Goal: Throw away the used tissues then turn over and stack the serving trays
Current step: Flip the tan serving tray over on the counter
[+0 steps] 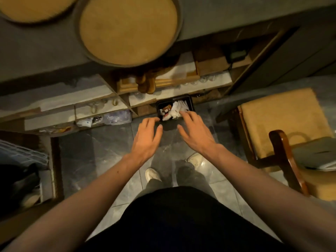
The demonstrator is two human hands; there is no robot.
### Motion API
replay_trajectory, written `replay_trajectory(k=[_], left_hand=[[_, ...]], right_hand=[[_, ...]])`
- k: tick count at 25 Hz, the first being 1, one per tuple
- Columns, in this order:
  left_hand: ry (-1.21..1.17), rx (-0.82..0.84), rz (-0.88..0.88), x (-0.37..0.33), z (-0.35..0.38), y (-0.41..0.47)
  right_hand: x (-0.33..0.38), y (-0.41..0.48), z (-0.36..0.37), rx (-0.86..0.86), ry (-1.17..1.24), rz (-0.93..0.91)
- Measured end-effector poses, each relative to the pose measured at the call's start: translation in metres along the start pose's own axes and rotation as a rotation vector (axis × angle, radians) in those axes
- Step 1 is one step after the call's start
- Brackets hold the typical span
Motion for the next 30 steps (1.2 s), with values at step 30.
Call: replay_trajectory(k=[30], left_hand=[[0.069, -0.398, -0.394, 0.053, -0.234, 0.168]], right_hand=[[0.118, 0.234, -0.188, -0.136, 0.063, 0.030]])
Point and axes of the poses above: each hand's wrist, its own y-axis towards the middle knuckle, its own z-axis out of the palm, x = y × z, the point moved 8 cm from there along y, towards the middle knuckle, and after that the axes turned 15 degrees about z, right-handed, at the moved point
